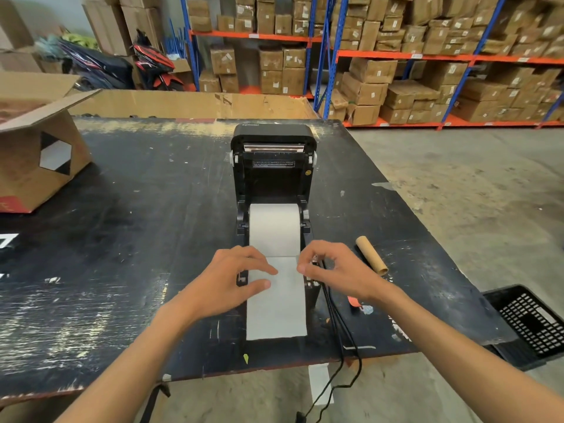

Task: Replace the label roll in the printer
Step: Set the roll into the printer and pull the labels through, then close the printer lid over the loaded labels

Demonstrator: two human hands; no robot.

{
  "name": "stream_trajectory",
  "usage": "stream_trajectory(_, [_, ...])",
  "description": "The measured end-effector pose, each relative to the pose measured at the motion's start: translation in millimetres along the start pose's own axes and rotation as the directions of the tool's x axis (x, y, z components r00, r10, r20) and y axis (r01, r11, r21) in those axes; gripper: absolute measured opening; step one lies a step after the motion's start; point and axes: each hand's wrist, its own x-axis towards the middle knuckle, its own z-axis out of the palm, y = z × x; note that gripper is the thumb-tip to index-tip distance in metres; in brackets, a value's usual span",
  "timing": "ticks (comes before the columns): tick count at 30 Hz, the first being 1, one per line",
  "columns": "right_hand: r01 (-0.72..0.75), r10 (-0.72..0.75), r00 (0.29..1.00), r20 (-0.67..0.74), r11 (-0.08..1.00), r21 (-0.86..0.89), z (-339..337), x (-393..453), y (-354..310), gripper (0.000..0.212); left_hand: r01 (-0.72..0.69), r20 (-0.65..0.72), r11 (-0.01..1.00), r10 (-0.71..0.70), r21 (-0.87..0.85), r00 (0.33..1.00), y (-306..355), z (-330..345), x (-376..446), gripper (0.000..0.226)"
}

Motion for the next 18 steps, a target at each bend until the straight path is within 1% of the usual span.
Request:
stream_trajectory(5, [0.013, -0.009, 0.994, -0.113, 0.999, 0.029, -18.0, 31.2, -10.7, 0.011, 0.027, -0.132, 1.000, -0.026, 0.010, 0.991, 5.9, -18.7, 28.9, 0.031])
stream_trajectory(8, [0.032, -0.032, 0.988, -0.149, 0.999, -0.002, -31.1, 50.6, -16.3, 0.012, 0.059, -0.176, 0.996, -0.046, 0.071, 0.983, 12.1, -33.1, 48.1, 0.036])
stream_trajectory(10, [0.053, -0.062, 0.981, -0.185, 0.997, -0.053, -38.5, 61.8, -19.4, 0.014, 0.047, -0.204, 0.992, -0.023, 0.115, 0.979, 17.0, -43.2, 59.4, 0.041])
stream_trajectory(12, [0.065, -0.092, 0.970, -0.227, 0.990, -0.126, -46.1, 73.3, -22.7, 0.022, 0.038, -0.260, 0.986, 0.006, 0.162, 0.966, 21.0, -54.8, 70.6, 0.047])
stream_trajectory(15, [0.080, -0.159, 0.943, -0.292, 0.961, -0.263, -58.5, 94.4, -30.1, 0.042, 0.052, -0.371, 0.974, 0.034, 0.220, 0.928, 23.7, -71.8, 89.6, 0.055])
stream_trajectory(17, [0.033, -0.148, 0.933, -0.328, 0.943, -0.332, -66.0, 108.8, -36.0, 0.057, 0.094, -0.412, 0.964, 0.019, 0.251, 0.911, 22.4, -82.1, 103.9, 0.062])
stream_trajectory(18, [-0.004, -0.128, 0.934, -0.332, 0.929, -0.369, -68.1, 115.5, -38.3, 0.066, 0.120, -0.409, 0.957, -0.002, 0.264, 0.913, 21.1, -86.4, 110.5, 0.066])
